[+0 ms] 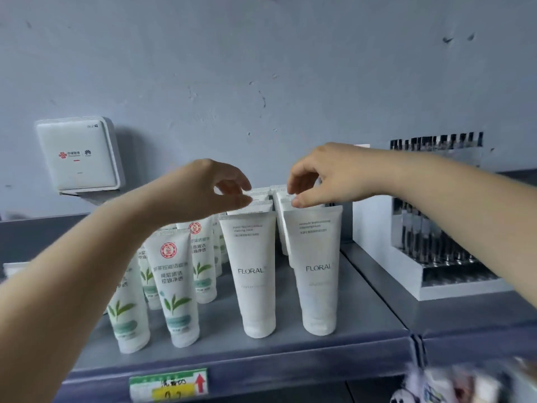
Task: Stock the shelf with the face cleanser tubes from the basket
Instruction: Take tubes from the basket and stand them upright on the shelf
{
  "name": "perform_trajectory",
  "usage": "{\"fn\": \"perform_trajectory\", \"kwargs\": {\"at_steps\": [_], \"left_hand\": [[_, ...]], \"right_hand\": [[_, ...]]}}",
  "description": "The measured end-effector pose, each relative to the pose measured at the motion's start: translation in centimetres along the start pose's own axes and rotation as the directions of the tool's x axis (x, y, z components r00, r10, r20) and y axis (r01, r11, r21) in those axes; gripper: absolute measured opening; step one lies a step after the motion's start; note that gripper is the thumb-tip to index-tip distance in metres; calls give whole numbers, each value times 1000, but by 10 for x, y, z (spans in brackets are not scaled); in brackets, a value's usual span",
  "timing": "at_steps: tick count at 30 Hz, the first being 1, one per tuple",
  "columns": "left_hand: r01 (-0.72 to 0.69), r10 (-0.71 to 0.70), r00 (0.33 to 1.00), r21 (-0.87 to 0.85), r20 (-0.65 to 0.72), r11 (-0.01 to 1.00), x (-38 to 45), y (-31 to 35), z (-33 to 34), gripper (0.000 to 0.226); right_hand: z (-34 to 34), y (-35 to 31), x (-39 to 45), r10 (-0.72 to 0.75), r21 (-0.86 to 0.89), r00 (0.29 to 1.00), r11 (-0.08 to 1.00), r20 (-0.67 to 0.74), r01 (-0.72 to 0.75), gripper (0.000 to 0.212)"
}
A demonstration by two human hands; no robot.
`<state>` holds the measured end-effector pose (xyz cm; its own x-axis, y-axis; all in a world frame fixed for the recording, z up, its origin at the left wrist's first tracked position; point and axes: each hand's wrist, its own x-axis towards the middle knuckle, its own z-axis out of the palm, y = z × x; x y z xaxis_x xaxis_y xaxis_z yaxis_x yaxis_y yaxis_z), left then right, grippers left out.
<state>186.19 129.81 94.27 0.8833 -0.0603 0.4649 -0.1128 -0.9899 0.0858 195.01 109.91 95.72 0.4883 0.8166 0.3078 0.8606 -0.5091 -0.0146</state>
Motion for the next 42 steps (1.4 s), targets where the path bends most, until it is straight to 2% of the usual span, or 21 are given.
{"fn": "perform_trajectory", "kwargs": {"at_steps": [8, 13, 18, 31, 34, 38, 40, 42], "left_hand": [[78, -76, 994, -23, 73, 997, -9, 12, 24, 29], [117, -127, 981, 77, 144, 990, -8, 10, 30, 31], [116, -126, 980, 75, 154, 990, -5, 2, 32, 28], [74, -79, 983, 41, 163, 996, 0, -7, 34, 28], [63, -60, 991, -22, 121, 998, 1, -9, 24, 31], [11, -10, 1000, -64, 18, 998, 12, -13, 2, 26], [14, -14, 1000, -32, 6, 999, 22, -18, -1, 24], [30, -31, 998, 17, 63, 999, 32, -22, 1, 26]], "right_hand": [[26, 17, -11, -3, -6, 999, 1000, 52, 3, 35], [43, 20, -8, -4, 11, 998, 1000, 67, 3, 26], [46, 22, -4, -13, 47, 999, 999, 37, 11, 25], [45, 20, 4, 14, 49, 996, 999, 87, -18, 30], [36, 20, 4, 30, 113, 1000, 993, 7, -30, 37], [18, 28, 14, 63, 191, 982, 981, -175, -29, 23], [13, 36, 23, 100, 163, 982, 984, -161, -74, 22], [14, 43, 32, 116, 114, 991, 988, -72, -107, 25]]}}
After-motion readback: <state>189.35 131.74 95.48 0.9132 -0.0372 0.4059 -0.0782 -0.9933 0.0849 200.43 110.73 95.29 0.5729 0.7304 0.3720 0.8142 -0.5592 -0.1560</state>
